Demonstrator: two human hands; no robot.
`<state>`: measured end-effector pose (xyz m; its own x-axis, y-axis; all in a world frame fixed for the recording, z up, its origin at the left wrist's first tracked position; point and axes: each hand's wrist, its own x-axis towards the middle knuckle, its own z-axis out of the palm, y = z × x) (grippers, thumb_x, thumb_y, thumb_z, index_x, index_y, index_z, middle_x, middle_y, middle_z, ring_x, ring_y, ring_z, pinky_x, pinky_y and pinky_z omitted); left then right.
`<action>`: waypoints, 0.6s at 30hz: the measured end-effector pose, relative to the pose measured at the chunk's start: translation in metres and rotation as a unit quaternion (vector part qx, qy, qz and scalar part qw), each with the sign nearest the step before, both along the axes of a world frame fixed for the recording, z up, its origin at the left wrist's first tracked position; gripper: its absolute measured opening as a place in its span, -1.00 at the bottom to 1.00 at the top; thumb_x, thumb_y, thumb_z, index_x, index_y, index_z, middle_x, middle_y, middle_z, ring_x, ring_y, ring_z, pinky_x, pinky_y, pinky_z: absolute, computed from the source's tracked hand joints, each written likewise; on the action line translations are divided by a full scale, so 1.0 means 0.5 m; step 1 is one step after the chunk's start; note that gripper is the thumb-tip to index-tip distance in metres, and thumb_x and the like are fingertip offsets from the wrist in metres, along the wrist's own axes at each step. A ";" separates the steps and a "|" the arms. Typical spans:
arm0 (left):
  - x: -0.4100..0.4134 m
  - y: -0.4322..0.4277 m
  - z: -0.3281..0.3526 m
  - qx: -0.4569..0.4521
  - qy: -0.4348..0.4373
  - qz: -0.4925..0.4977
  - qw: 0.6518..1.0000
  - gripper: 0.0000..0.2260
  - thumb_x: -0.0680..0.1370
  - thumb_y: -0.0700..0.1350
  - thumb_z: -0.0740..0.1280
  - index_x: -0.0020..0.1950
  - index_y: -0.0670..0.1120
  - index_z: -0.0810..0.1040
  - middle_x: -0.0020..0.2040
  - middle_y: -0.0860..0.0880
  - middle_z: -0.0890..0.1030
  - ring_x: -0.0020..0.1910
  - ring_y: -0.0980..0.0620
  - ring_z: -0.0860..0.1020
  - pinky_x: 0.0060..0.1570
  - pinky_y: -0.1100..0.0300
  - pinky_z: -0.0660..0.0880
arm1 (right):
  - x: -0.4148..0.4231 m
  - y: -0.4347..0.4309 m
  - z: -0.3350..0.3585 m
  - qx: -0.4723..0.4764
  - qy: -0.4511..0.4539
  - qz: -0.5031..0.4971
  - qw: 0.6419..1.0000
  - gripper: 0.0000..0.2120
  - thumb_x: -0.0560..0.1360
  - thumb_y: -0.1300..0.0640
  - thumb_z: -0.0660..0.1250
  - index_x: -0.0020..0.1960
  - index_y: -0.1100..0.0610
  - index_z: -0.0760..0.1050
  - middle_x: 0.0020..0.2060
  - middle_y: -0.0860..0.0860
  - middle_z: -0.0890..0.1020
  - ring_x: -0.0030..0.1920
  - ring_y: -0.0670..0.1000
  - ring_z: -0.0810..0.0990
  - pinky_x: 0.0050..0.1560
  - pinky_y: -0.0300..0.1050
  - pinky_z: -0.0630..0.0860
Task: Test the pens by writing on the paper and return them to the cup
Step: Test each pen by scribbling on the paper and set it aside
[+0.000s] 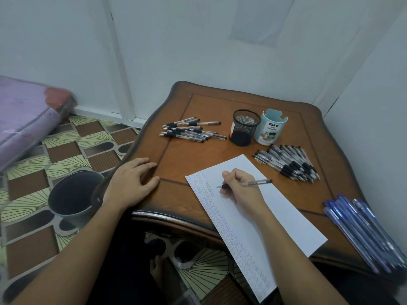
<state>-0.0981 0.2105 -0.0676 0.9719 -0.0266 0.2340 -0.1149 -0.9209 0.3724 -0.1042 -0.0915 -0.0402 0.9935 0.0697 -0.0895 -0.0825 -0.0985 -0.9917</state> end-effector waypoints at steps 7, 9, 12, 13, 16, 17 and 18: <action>0.002 0.003 -0.002 0.001 0.002 0.000 1.000 -0.39 0.41 0.36 0.09 0.30 0.09 0.56 0.36 0.06 0.50 0.35 0.02 0.42 0.38 0.01 0.30 | 0.002 0.009 -0.026 -0.010 -0.018 -0.033 0.999 -0.68 0.52 0.14 0.44 -0.31 0.23 0.40 -0.43 0.11 0.58 -0.38 -0.03 0.62 -0.24 -0.15 0.56; 0.003 0.003 -0.003 0.002 0.003 0.000 1.000 -0.40 0.41 0.36 0.10 0.30 0.10 0.56 0.36 0.07 0.49 0.35 0.03 0.41 0.38 0.00 0.30 | 0.003 0.009 -0.030 -0.016 -0.026 -0.048 0.998 -0.64 0.50 0.21 0.44 -0.36 0.21 0.35 -0.46 0.13 0.50 -0.42 -0.06 0.58 -0.30 -0.23 0.49; 0.003 0.003 -0.003 0.003 0.001 -0.001 1.000 -0.42 0.42 0.35 0.11 0.30 0.09 0.56 0.35 0.06 0.50 0.34 0.02 0.42 0.37 0.00 0.30 | 0.004 0.011 -0.035 -0.029 -0.037 -0.045 0.998 -0.59 0.48 0.32 0.39 -0.43 0.13 0.27 -0.51 0.04 0.35 -0.45 -0.09 0.47 -0.32 -0.21 0.41; 0.002 0.003 -0.003 0.002 -0.001 -0.001 1.000 -0.41 0.42 0.35 0.11 0.29 0.09 0.56 0.35 0.06 0.50 0.34 0.02 0.42 0.36 0.00 0.31 | 0.003 0.012 -0.037 -0.030 -0.037 -0.040 0.998 -0.58 0.48 0.33 0.38 -0.44 0.11 0.25 -0.51 0.03 0.31 -0.45 -0.08 0.44 -0.30 -0.17 0.40; 0.001 0.004 -0.004 0.002 0.001 -0.001 1.000 -0.41 0.42 0.36 0.09 0.30 0.10 0.56 0.35 0.07 0.49 0.34 0.03 0.42 0.37 0.01 0.30 | 0.001 0.014 -0.039 -0.026 -0.037 -0.027 0.999 -0.55 0.47 0.32 0.37 -0.45 0.06 0.22 -0.47 0.05 0.26 -0.37 0.03 0.35 -0.24 -0.04 0.37; 0.001 0.004 -0.003 0.003 0.003 -0.001 1.000 -0.40 0.42 0.36 0.09 0.30 0.11 0.55 0.36 0.08 0.49 0.35 0.03 0.41 0.37 0.01 0.29 | 0.000 0.015 -0.038 -0.025 -0.037 -0.023 0.999 -0.55 0.46 0.32 0.37 -0.46 0.05 0.22 -0.45 0.06 0.25 -0.35 0.05 0.33 -0.23 -0.03 0.36; 0.000 0.004 -0.003 0.003 0.004 -0.001 1.000 -0.40 0.42 0.36 0.09 0.31 0.11 0.55 0.36 0.08 0.49 0.35 0.03 0.41 0.37 0.00 0.29 | -0.001 0.016 -0.037 -0.023 -0.035 -0.020 0.999 -0.54 0.46 0.33 0.36 -0.46 0.05 0.21 -0.44 0.08 0.24 -0.34 0.05 0.30 -0.23 -0.03 0.35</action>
